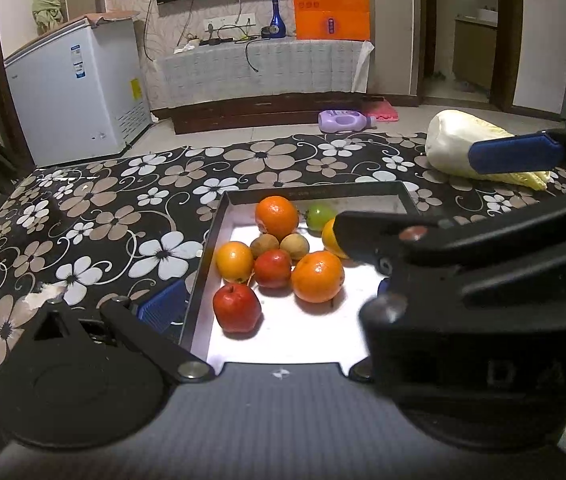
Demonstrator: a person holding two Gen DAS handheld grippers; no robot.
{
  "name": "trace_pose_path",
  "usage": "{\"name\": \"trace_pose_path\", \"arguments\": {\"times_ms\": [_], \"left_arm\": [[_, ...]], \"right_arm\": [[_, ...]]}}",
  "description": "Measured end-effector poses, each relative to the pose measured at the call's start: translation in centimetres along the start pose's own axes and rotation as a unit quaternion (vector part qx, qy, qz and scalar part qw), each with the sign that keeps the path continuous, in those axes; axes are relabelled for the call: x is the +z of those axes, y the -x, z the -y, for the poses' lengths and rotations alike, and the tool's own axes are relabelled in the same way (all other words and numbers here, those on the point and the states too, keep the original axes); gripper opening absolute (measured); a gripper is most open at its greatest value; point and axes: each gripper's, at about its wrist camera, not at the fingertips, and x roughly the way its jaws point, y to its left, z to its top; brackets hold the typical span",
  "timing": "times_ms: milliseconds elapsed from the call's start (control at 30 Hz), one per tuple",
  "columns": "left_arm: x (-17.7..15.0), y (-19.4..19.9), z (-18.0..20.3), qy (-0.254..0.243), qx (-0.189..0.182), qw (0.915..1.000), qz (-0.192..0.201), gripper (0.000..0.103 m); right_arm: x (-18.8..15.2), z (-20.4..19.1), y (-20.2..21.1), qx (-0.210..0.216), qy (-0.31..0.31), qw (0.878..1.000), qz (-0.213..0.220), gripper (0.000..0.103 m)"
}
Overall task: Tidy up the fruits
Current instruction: 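Move both grippers over the white fruit tray, then grasp the large orange in the tray with the right gripper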
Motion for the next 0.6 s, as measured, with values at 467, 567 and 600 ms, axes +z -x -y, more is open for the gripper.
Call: {"name": "trace_pose_path", "arguments": {"times_ms": [467,567,600], "left_arm": [[-0.7,0.8,-0.4,-0.014,-0.005,0.9998,0.016,0.102],[-1.1,1.1,-0.9,-0.019,-0.008,0.9997,0.015,0.097],[-1.3,1.2,-1.1,-0.018,-0.011,0.9997,0.015,0.094]], "right_arm": [[0.3,0.3,-1.1,0.004,0.014,1.000,-0.015,0.066],[0.2,0.9,-1.7,0.002,0.022,0.999,-0.026,0.061],[0.1,1.1,-1.9,0.002,0.022,0.999,-0.029,0.060]]}}
